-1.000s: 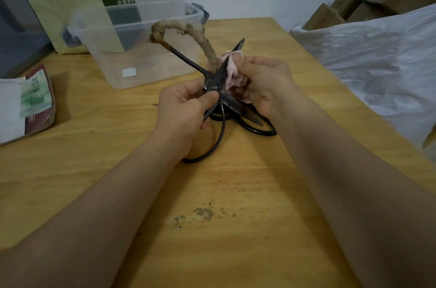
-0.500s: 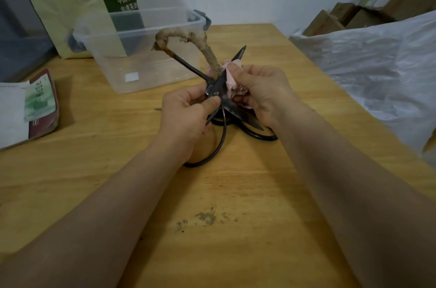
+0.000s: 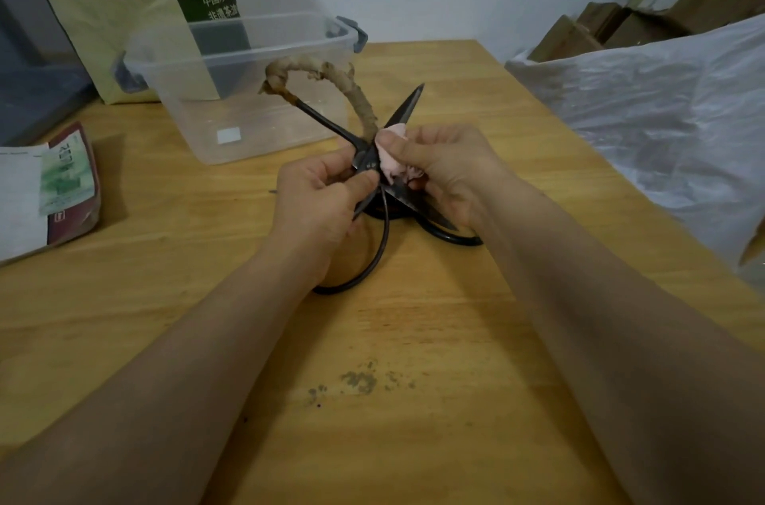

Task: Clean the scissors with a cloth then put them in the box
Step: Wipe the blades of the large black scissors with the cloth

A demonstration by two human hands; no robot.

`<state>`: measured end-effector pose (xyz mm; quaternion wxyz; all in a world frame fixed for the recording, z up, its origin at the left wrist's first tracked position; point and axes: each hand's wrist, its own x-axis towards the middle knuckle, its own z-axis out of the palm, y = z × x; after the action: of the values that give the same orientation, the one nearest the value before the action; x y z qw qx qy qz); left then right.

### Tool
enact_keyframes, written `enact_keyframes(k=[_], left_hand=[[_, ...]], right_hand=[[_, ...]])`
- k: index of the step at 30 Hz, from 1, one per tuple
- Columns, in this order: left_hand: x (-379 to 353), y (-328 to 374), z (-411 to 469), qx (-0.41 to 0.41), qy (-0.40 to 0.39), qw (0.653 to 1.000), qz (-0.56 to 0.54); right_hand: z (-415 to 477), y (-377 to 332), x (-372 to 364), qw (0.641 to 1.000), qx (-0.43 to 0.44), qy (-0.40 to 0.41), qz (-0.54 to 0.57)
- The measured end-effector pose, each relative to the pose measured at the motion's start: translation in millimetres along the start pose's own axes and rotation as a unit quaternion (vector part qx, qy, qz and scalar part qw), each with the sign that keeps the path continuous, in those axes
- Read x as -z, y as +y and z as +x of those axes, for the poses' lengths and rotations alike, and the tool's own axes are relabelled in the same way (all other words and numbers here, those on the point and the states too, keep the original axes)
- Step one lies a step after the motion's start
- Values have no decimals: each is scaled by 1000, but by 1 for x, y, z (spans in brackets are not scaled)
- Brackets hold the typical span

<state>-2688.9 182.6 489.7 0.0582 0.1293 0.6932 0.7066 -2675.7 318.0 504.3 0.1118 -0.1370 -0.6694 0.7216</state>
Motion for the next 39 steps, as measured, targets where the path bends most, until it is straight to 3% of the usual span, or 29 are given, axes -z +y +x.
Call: enact_keyframes(k=[6, 10, 12, 18, 22, 24, 29, 34, 36, 39], left_hand=[[-7, 3, -3, -6, -23, 1000, -3], [-3, 2, -2, 5, -11, 1000, -1], [-1, 2, -2, -1, -7, 1000, -4], [-7, 4, -5, 4, -31, 999, -8], [-4, 4, -4, 6, -19, 1000, -13], [-3, 6, -4, 0, -17, 1000, -15], [-5, 3, -4, 4, -34, 999, -4], [-2, 3, -3, -1, -13, 1000, -12], [-2, 4, -3, 7, -13, 1000, -10], [-5, 4, -5, 20, -31, 999, -4]], right_hand=[[11, -11, 8, 983, 11, 92, 159], [6, 1, 1, 999, -4, 32, 30], [2, 2, -2, 999, -5, 9, 31], [11, -11, 7, 983, 11, 115, 139], [3, 1, 3, 999, 0, 28, 33], [-1, 0, -1, 999, 5, 11, 43], [9, -11, 6, 985, 13, 121, 123], [-1, 5, -2, 999, 11, -18, 48], [0, 1, -2, 997, 9, 9, 75], [12, -8, 8, 987, 1, 112, 116]])
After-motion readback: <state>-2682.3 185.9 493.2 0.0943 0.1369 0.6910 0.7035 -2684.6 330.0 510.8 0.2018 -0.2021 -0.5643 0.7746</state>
